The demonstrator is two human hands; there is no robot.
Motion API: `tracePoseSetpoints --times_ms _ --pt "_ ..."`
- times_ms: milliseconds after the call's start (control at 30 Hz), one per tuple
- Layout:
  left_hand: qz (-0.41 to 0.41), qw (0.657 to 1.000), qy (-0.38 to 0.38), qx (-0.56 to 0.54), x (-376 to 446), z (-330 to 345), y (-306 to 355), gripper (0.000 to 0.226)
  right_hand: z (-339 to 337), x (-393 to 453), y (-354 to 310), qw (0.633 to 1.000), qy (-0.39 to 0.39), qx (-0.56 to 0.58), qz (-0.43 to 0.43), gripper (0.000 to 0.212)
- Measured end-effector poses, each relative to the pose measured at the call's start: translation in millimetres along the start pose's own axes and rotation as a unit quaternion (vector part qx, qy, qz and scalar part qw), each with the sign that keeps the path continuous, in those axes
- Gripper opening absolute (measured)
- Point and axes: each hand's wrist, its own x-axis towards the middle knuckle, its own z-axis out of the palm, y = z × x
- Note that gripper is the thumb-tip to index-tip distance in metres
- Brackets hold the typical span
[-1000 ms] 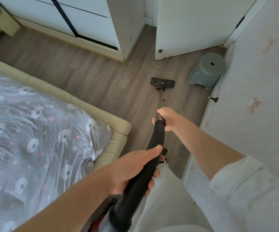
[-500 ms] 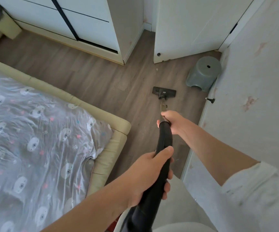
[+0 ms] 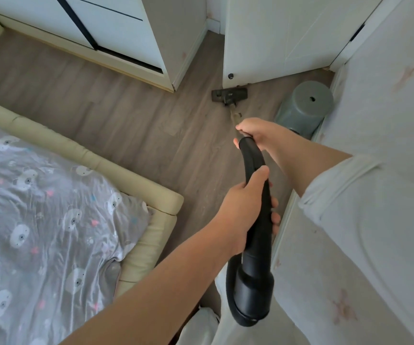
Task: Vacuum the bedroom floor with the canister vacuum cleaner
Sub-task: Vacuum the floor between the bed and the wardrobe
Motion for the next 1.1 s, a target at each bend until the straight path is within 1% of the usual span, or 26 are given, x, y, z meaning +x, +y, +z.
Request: tracePoseSetpoints --times_ms 67,167,267,400,467,600,767,867,967,1100 --pt "-0.006 1.0 -0.004 -0.002 1.8 -3.2 -0.1 0.041 1.2 3.4 0.9 1.0 -0.001 -0.005 0.005 0.018" --pt "-0.025 0.999 -0.022 0.014 -8.8 -14.8 -13.8 0.041 3.1 2.8 19.7 1.0 -0.009 0.016 0.023 0.018" --pt "-0.045 0.998 -0.042 0.033 -31.8 -28.5 -35.8 0.043 7.6 -12.9 50.7 0.998 -0.02 0.051 0.039 0.007" --pt "-0.082 0.988 -0.091 0.092 -73.1 -40.2 -65.0 0.046 4.3 -55.8 102.4 0.989 -0.02 0.132 0.057 0.008" --pt "-0.102 0.98 -0.117 0.124 -98.0 -44.3 -78.0 0.05 2.1 -83.2 131.8 0.982 -0.019 0.182 0.054 0.006" --pt "-0.134 0.964 -0.145 0.178 -152.8 -52.7 -110.3 0.053 -0.4 -142.1 196.2 0.96 0.002 0.276 0.053 0.012" --pt "-0.159 0.946 -0.172 0.225 -190.4 -54.5 -139.5 0.053 -24.3 -180.9 255.8 0.954 0.002 0.285 0.095 0.013" --pt "-0.168 0.934 -0.186 0.253 -189.5 -48.2 -137.1 0.053 -33.2 -180.8 262.9 0.942 0.023 0.322 0.089 0.01" --pt "-0.156 0.931 -0.173 0.28 -164.4 -39.1 -120.9 0.05 -44.0 -163.4 242.9 0.939 0.037 0.338 0.058 0.01" --pt "-0.124 0.938 -0.158 0.281 -118.4 -23.9 -104.9 0.043 -64.6 -136.8 205.1 0.953 0.048 0.299 0.022 0.012"
